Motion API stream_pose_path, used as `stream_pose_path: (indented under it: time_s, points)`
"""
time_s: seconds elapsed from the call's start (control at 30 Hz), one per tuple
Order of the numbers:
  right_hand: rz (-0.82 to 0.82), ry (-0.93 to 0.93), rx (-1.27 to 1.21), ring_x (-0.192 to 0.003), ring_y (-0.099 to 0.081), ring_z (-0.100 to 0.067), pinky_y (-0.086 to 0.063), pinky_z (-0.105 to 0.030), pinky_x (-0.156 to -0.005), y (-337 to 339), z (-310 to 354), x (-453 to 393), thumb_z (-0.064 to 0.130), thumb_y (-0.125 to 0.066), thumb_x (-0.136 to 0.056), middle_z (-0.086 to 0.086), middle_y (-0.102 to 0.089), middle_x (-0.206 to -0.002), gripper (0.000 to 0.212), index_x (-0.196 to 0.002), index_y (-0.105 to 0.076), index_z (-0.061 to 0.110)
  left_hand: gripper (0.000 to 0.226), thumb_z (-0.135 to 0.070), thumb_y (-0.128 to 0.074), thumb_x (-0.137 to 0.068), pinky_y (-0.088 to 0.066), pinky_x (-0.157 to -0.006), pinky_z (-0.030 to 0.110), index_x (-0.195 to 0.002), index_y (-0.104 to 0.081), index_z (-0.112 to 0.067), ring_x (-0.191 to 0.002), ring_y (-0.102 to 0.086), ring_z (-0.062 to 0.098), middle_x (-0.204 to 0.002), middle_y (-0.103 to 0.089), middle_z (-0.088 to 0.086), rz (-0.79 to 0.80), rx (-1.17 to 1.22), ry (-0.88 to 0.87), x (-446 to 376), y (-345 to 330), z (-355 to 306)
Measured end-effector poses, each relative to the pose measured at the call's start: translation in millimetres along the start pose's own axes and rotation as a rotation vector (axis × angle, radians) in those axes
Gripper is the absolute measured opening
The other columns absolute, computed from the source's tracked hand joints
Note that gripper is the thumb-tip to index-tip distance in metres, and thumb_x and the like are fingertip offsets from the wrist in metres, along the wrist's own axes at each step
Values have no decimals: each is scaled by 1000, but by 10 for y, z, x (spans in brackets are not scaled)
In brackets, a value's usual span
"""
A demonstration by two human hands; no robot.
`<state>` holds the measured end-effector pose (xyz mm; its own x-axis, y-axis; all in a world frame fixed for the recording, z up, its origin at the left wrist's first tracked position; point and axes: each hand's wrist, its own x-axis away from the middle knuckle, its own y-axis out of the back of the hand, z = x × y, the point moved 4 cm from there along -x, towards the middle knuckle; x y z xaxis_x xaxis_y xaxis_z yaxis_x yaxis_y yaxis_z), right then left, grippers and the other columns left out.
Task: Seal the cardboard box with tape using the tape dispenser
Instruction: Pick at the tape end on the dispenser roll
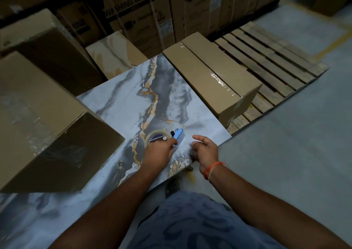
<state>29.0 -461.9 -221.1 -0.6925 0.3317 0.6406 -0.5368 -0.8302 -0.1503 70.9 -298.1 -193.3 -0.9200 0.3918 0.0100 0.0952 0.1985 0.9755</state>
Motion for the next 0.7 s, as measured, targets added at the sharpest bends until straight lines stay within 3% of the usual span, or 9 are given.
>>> stream_pose_path:
  time_s: [0.13, 0.23, 0.33, 0.43, 0.53, 0.6, 0.7]
  points:
    - [56, 10, 18, -37, -41, -5, -39, -17, -40, 55, 51, 66, -12, -55, -86, -8, -53, -61, 27, -103, -69, 4, 27, -30, -64, -93, -49, -62, 37, -119, -60, -25, -78, -70, 37, -87, -74, 10, 30, -35, 20, 62, -8, -20]
    - [105, 45, 78, -58, -56, -12, -46, -19, -47, 72, 73, 85, -8, -59, -87, -10, -66, -77, 25, -97, -72, 11, 37, -35, -68, -92, -47, -61, 35, -121, -49, -22, -78, -70, 35, -91, -72, 9, 19, -2, 94, 149, 16, -42]
    - [157, 95, 184, -78, -65, -21, -55, -29, -62, 92, 8, 33, -2, -61, -86, -13, -72, -93, 25, -88, -73, 20, 40, -39, -67, -92, -40, -61, 33, -119, -44, -21, -81, -69, 36, -93, -70, 9, -13, 35, 169, 230, 45, -81]
    - [140, 426, 578, -91, -67, -21, -57, -35, -84, 130, 105, 46, 5, -60, -85, -6, -72, -99, 22, -92, -73, 21, 39, -40, -65, -91, -44, -61, 34, -120, -48, -20, -82, -69, 35, -97, -71, 8, -94, 43, 228, 342, 136, -133]
    - [268, 922, 1150, -101, -59, -21, -51, -36, -89, 22, 180, 182, 18, -59, -82, -4, -65, -109, 29, -109, -69, 19, 36, -36, -64, -91, -53, -65, 38, -121, -55, -18, -83, -70, 34, -101, -73, 9, -197, 6, 256, 496, 250, -164]
    - [350, 998, 1337, -110, -56, -24, -51, -40, -92, -51, 131, 271, 27, -59, -82, -5, -61, -118, 36, -118, -64, 20, 35, -34, -66, -90, -54, -72, 40, -120, -59, -17, -88, -69, 33, -104, -72, 9, -235, -7, 269, 610, 317, -174]
    - [389, 1005, 1418, -128, -48, -26, -46, -43, -102, -118, 77, 395, 32, -58, -87, -7, -54, -138, 47, -132, -55, 21, 41, -30, -69, -85, -51, -91, 42, -122, -61, -14, -108, -64, 31, -119, -68, 10, -253, -69, 308, 795, 390, -171]
